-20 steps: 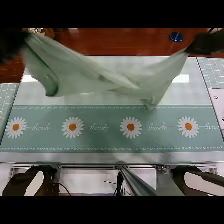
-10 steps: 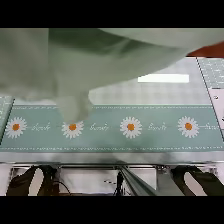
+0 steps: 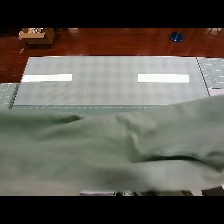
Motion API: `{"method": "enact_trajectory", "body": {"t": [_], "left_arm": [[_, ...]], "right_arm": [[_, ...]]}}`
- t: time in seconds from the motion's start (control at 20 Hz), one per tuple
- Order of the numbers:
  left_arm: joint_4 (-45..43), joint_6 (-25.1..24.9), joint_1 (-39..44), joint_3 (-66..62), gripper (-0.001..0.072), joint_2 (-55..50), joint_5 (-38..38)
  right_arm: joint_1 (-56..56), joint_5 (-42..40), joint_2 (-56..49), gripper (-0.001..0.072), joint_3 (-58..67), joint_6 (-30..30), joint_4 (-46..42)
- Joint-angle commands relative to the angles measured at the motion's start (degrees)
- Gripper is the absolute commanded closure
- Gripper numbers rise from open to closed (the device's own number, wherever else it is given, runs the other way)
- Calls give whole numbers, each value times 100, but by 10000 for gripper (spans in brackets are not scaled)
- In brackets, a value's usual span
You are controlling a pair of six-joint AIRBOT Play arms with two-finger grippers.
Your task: Fold the shirts.
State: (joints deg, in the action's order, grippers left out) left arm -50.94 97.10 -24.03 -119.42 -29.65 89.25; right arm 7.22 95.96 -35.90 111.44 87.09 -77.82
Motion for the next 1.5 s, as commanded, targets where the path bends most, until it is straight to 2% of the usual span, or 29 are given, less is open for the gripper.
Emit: {"method": "enact_trajectory", "body": {"t": [0.0, 0.15, 0.25, 0.4, 0.5, 0.55, 0.7, 0.95, 1.1, 1.25, 1.45], "left_arm": [[-210, 63, -133, 116, 681, -118, 1661], [-170, -638, -363, 1510, 681, -179, 1615], [-177, -1119, -564, 2756, 681, -273, 1303], [7, -1353, -501, 4618, 680, -739, -7], [341, -1456, -282, 5386, 680, -1414, -656], [461, -1672, -55, 5630, 680, -1829, -918], [492, -1954, 863, 5770, 680, -2962, -2074], [494, -1956, 2135, 5770, 680, -4059, -5206], [494, -1954, 2507, 5764, 680, -4478, -6610], [487, -1974, 2765, 5617, 679, -5012, -6832], [487, -2295, 2946, 5589, 678, -5541, -6721]], "right_arm": [[-96, 1040, -122, 692, -142, 74, -203], [-238, 1027, -671, 692, -960, -24, -210], [-341, 857, -1244, 692, -1775, -295, -264], [-348, 330, -2629, 691, -2343, -385, -297], [-348, -219, -3560, 691, -2334, -378, 195], [-345, -503, -3939, 691, -2334, -378, 437], [-345, -1740, -4800, 691, -2334, -374, 944], [-345, -4214, -5375, 691, -2334, -376, 1628], [-339, -5386, -5519, 691, -2334, -308, 1624], [-343, -5622, -5827, 691, -2334, -293, 1622], [-345, -5589, -6227, 690, -2337, -345, 1565]]}}
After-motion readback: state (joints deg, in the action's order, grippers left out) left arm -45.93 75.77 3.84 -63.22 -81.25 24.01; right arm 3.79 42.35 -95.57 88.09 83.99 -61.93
